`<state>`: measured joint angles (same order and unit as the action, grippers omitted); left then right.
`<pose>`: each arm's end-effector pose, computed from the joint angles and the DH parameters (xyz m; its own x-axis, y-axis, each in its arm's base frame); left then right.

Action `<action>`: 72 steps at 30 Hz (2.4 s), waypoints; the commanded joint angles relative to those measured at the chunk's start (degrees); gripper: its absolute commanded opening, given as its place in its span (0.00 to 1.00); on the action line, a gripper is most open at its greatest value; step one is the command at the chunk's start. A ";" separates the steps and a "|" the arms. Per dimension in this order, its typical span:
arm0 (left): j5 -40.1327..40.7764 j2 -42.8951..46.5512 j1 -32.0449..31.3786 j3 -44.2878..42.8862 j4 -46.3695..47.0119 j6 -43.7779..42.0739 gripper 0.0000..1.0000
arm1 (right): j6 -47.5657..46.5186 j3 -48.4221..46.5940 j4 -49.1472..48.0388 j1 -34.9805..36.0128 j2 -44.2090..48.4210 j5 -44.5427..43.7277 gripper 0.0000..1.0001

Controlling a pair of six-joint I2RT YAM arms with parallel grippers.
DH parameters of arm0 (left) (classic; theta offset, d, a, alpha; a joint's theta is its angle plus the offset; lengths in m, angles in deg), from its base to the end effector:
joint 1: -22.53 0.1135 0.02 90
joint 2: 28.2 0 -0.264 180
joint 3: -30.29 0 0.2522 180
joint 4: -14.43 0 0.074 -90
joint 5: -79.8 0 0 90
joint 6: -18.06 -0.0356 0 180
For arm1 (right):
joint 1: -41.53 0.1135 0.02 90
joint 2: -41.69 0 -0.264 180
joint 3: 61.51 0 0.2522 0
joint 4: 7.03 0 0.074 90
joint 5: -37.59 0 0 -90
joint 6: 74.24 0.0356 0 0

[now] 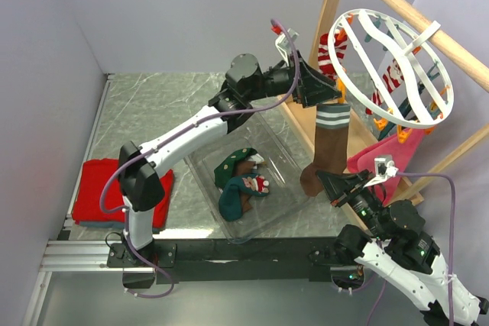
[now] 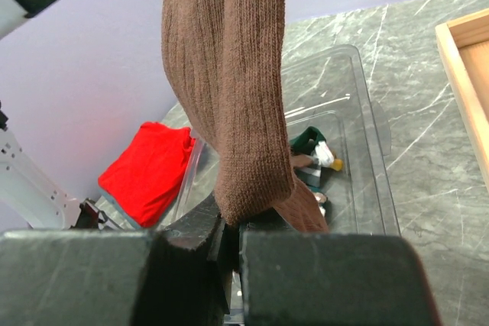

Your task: Remove the socks clipped to the hanger

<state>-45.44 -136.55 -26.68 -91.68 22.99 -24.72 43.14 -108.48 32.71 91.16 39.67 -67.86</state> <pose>0.2743 -0.3493 0.4624 -0.5425 -0.2888 -0.7888 0.8381 -0.1221 -0.5317 0.0348 0.0263 0.3108 -0.2065 0.4415 -0.8732 -0.5265 0.7020 0.4795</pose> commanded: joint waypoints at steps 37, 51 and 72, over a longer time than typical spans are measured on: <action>3.79 1.74 -1.94 -2.98 -0.96 -0.55 0.48 | 0.84 0.16 -0.75 0.30 -5.79 4.53 0.00; 20.90 31.34 -1.94 23.98 -12.83 -15.48 0.66 | 2.51 2.36 -16.29 0.38 -27.85 14.91 0.00; 34.81 62.48 -1.85 49.84 -23.57 -16.81 0.83 | 4.79 -8.54 -20.89 7.84 -56.43 9.04 0.89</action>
<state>-11.96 -75.64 -28.46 -42.15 -1.57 -42.25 47.40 -115.85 10.83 95.97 -18.21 -53.71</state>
